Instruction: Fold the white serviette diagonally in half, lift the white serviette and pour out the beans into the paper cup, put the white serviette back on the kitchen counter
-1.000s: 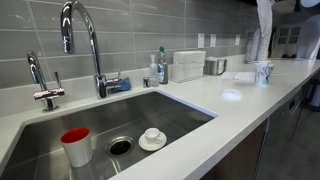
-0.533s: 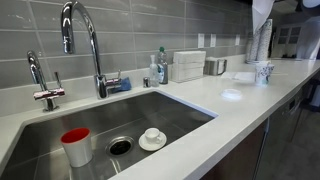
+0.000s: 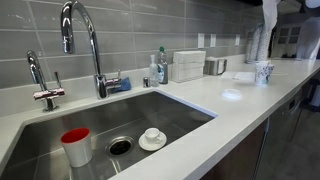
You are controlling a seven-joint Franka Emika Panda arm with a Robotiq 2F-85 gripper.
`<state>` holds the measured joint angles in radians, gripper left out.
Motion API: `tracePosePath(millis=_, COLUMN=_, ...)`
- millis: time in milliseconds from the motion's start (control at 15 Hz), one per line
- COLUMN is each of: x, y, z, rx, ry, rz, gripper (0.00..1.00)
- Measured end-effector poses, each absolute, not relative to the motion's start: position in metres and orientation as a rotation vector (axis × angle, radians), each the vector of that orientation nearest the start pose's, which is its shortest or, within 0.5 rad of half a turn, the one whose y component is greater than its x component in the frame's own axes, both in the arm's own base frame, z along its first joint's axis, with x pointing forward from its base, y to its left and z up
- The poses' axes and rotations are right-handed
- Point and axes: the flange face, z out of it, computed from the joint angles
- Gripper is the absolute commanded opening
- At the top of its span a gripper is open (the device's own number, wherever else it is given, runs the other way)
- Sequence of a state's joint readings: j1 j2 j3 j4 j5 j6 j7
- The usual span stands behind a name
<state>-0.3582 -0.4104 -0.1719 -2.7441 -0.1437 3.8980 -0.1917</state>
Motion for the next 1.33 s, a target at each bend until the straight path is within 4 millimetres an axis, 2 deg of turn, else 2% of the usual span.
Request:
tracePosePath(millis=333, x=0.351, y=-0.189, z=0.529, rx=-2.689, ry=0.251, rz=-2.33, gripper=0.0)
tracePosePath(millis=733, x=0.383, y=-0.18, z=0.525, rx=-2.949, ry=0.203, rz=-1.809, gripper=0.0)
tracePosePath(millis=1067, x=0.407, y=-0.161, z=0.56, rx=-3.08, ry=0.117, rz=-1.463, gripper=0.0)
tracePosePath(millis=1333, x=0.428, y=-0.134, z=0.58, rx=-3.177, ry=0.016, rz=-1.118, gripper=0.0)
